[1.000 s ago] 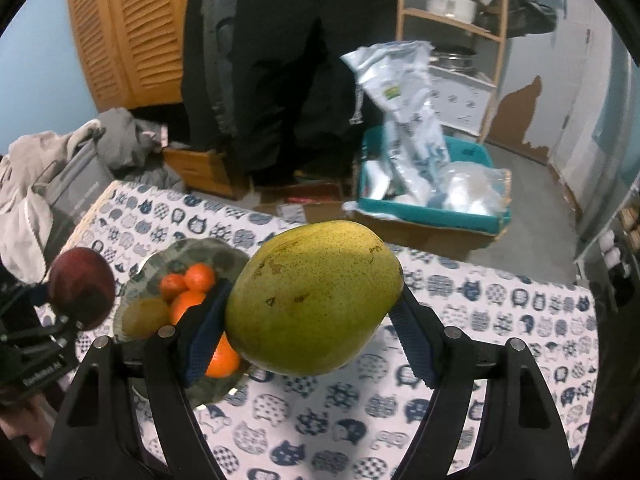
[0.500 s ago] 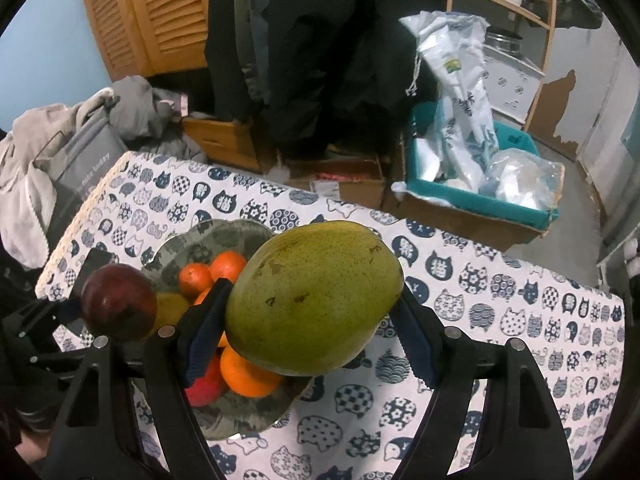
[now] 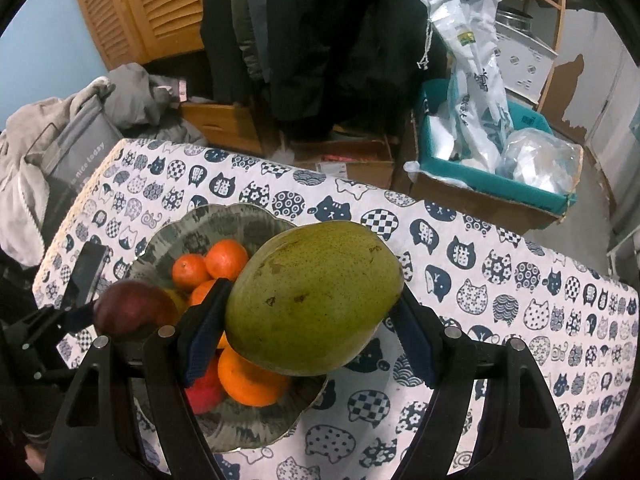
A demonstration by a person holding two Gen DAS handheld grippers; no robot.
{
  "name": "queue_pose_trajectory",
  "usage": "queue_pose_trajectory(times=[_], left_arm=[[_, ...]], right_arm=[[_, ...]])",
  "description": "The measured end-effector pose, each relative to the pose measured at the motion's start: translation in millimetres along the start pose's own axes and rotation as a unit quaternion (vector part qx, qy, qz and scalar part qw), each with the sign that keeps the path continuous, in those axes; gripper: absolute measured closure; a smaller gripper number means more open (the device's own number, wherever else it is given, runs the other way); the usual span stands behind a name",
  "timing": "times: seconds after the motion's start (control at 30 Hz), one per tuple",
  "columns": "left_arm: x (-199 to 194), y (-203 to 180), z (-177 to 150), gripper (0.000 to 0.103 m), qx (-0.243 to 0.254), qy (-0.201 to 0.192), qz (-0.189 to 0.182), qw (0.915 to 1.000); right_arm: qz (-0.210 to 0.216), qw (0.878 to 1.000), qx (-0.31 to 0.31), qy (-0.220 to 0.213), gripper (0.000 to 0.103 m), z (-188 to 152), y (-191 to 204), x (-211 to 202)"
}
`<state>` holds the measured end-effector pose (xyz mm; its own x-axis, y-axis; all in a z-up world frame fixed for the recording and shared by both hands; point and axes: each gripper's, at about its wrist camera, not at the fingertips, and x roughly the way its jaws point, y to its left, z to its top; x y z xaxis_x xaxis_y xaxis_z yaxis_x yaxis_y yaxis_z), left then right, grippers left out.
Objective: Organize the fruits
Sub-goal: 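Lower the mango into the bowl with the right tool while the left tool lowers the apple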
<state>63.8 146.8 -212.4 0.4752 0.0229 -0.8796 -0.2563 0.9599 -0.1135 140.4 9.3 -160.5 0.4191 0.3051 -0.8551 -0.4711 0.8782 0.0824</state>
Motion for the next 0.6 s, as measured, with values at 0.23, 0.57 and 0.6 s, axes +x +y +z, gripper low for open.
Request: queue_pose_trajectory(times=[0.23, 0.57, 0.6], left_arm=[[-5, 0, -1, 0.027, 0.002, -0.006, -0.013, 0.9999], [-13, 11, -5, 0.025, -0.002, -0.009, -0.004, 0.9999], [-14, 12, -5, 0.025, -0.001, -0.010, -0.002, 0.9999]], right_arm=[[0.011, 1.000, -0.002, 0.009, 0.025, 0, 2, 9], [0.023, 0.998, -0.028, 0.044, 0.025, -6, 14, 39], [0.022, 0.998, -0.032, 0.049, 0.024, -7, 16, 43]])
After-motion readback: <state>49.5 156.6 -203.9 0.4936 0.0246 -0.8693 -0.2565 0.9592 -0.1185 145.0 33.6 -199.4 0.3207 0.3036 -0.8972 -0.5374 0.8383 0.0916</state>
